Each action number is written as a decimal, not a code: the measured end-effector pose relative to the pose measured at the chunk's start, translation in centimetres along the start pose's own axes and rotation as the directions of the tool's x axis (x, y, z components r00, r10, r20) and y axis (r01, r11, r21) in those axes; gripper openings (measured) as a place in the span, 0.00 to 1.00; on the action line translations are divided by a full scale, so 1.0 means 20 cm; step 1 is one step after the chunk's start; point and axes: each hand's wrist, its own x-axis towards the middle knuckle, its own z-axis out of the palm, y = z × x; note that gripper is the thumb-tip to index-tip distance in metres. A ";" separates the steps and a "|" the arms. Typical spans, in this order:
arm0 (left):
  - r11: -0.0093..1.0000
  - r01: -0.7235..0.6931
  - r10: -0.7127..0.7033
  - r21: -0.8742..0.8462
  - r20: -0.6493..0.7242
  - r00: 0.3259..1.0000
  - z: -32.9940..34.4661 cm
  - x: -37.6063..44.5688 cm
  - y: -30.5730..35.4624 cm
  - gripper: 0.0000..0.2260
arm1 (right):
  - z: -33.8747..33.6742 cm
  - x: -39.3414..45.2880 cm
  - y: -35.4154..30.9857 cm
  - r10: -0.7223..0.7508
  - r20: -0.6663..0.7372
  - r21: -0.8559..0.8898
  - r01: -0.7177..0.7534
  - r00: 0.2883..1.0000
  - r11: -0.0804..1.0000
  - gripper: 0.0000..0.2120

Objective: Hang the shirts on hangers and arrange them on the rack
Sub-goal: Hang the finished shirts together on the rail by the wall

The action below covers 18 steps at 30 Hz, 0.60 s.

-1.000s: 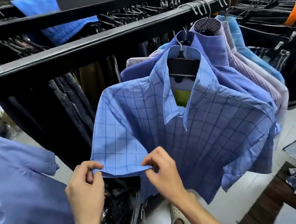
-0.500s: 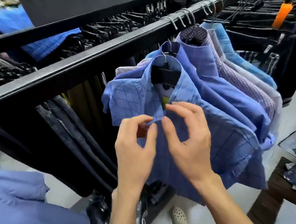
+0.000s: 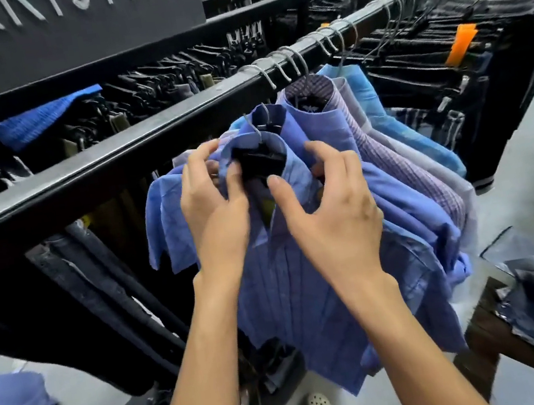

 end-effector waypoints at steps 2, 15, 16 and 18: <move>0.996 -0.051 0.050 0.075 0.011 0.999 -0.04 0.04 -0.04 0.04 | -0.02 0.04 -0.02 0.005 0.018 -0.024 -0.004 1.000 1.000 0.29; 0.830 0.483 -0.292 -0.279 0.520 0.803 -0.38 0.25 -0.12 0.06 | -0.12 0.12 0.03 -0.015 0.405 0.366 -0.148 0.914 0.919 0.05; 0.823 0.500 -0.291 -0.270 0.556 0.779 -0.40 0.25 -0.12 0.06 | -0.12 0.12 0.03 -0.007 0.457 0.432 -0.215 0.890 0.876 0.05; 0.815 0.531 -0.288 -0.234 0.630 0.721 -0.44 0.28 -0.13 0.10 | -0.13 0.13 0.02 0.022 0.580 0.564 -0.421 0.814 0.711 0.06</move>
